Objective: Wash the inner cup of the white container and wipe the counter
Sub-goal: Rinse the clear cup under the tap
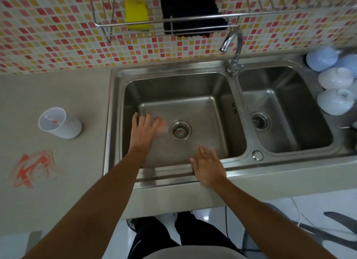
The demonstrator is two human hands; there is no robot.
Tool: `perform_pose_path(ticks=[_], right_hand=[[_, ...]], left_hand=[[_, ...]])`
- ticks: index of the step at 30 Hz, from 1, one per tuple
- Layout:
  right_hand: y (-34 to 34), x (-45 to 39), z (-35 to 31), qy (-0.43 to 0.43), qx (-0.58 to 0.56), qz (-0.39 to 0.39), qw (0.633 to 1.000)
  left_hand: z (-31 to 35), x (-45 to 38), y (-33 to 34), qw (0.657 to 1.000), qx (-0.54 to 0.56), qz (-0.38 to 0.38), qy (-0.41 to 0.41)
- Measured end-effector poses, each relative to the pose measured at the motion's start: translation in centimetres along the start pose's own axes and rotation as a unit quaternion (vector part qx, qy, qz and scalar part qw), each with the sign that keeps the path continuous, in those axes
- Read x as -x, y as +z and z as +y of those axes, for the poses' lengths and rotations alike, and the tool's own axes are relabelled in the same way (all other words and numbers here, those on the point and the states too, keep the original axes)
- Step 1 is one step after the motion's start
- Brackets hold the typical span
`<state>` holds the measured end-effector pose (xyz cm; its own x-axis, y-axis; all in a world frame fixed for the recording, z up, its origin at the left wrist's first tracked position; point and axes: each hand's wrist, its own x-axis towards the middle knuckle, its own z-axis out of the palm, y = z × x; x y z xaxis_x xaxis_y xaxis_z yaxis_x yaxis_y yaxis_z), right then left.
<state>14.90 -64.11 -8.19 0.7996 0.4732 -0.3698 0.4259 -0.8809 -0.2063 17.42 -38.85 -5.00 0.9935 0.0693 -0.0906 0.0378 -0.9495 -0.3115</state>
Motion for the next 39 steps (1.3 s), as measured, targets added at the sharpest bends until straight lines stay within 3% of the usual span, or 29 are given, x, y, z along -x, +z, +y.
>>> perform_pose_path(ticks=[4,7,13,15,19,23,27,33,37,39], right_hand=[[-1.0,-0.4,0.5,0.028,-0.145,0.015,0.989],[-4.4,-3.2,3.0,0.073,-0.244,0.075,0.964],[-14.4,-10.9,9.4,0.138,-0.283,0.235,0.92],[-16.9,-13.4,11.0,0.134,-0.277,0.255,0.917],[-19.7,-16.9,12.9,0.138,-0.285,0.244,0.917],[-20.0,-18.7,13.6,0.139,-0.238,0.211,0.938],[-19.2,-19.3,13.0,0.054,-0.154,0.16,0.974],[-18.7,-20.1,13.3,0.046,-0.107,0.15,0.982],[-19.4,-19.9,14.0,0.025,-0.075,0.16,0.984],[-19.0,-20.3,14.6,0.016,-0.067,0.168,0.983]], left_hand=[[0.9,-0.5,-1.4,0.996,0.076,-0.011,-0.052],[1.8,-2.3,-3.3,0.984,0.152,0.003,-0.097],[4.1,-7.2,-8.8,0.942,0.32,-0.005,-0.1],[4.6,-9.2,-9.7,0.917,0.389,-0.009,-0.086],[6.0,-12.2,-10.7,0.851,0.522,-0.009,-0.05],[7.3,-15.1,-10.3,0.843,0.538,-0.002,-0.017],[7.7,-15.8,-11.9,0.795,0.606,0.02,-0.004],[8.4,-16.6,-13.1,0.782,0.621,0.029,-0.047],[9.3,-16.6,-13.6,0.79,0.612,0.021,-0.02],[9.8,-16.5,-13.6,0.772,0.635,0.023,-0.02]])
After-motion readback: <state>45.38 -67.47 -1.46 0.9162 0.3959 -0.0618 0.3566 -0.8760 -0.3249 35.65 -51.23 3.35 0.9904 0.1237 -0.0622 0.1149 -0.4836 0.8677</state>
